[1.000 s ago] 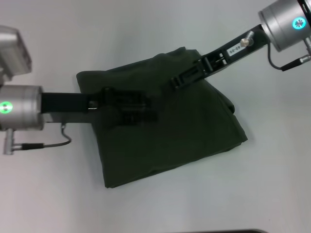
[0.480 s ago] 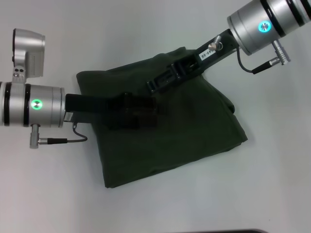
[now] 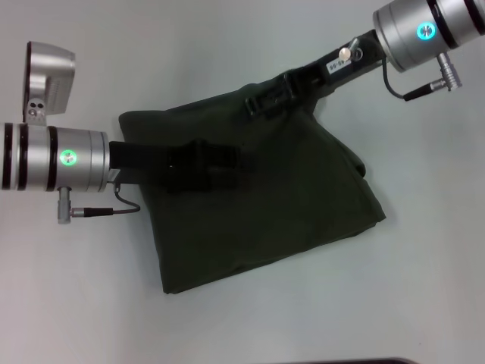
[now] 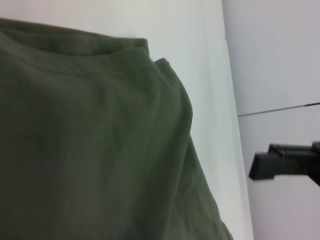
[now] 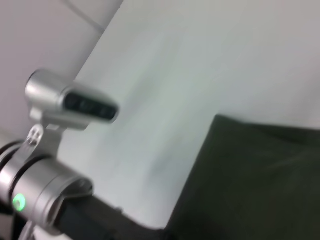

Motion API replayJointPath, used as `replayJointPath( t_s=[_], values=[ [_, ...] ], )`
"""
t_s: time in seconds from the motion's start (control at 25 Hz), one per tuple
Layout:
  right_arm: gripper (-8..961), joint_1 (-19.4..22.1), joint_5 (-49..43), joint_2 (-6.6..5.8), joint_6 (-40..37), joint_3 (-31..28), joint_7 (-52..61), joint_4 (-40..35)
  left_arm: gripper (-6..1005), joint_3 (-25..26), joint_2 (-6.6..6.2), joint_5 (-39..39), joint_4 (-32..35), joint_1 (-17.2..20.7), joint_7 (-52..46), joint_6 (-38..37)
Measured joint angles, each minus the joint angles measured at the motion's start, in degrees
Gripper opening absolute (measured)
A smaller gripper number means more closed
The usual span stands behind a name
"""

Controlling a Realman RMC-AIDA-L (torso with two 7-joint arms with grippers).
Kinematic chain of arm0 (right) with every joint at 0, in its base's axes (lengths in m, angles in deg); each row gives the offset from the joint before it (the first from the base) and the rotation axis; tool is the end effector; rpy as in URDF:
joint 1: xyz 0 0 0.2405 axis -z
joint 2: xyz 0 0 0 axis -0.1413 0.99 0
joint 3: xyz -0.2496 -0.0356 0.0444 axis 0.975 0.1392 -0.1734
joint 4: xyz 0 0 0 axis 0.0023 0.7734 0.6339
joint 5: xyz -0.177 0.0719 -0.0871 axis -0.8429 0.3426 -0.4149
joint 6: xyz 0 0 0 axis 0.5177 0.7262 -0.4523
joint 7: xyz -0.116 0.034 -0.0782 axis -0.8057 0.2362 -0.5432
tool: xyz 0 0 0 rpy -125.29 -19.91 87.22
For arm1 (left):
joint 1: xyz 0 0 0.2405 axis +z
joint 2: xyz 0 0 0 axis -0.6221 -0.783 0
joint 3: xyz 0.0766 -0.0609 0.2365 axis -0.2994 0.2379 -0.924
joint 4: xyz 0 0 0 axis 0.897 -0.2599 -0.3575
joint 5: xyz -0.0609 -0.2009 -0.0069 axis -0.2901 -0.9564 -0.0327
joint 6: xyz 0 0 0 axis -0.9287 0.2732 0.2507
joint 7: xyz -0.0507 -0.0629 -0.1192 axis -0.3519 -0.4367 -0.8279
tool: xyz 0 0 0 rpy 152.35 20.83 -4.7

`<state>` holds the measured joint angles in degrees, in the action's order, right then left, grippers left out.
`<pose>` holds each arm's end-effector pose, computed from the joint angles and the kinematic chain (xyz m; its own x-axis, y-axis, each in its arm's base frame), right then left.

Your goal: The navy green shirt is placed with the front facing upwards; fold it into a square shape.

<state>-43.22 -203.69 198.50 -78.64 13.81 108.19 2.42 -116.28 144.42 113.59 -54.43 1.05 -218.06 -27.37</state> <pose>0.1476 0.3905 -0.0241 0.5418 -0.8368 -0.0793 -0.8363 -0.5461 0.0493 -0.2312 0.3267 -0.0669 0.0587 0.9863 0.1543 0.9395 -0.1068 0.3254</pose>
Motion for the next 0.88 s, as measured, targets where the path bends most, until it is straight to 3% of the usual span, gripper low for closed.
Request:
replayJointPath(
  t_s=[0.6, 0.88],
  values=[
    [837, 0.52, -0.01, -1.06, 2.49, -4.36, -0.2, -1.24, 581, -1.39, 0.23, 0.12, 0.87, -1.05, -0.05, 0.43],
    [837, 1.49, -0.01, -1.47, 2.33, -5.54, -0.15, -1.59, 581, -2.36, -1.12, 0.21, 0.44, 0.14, -0.62, 0.92]
  ],
)
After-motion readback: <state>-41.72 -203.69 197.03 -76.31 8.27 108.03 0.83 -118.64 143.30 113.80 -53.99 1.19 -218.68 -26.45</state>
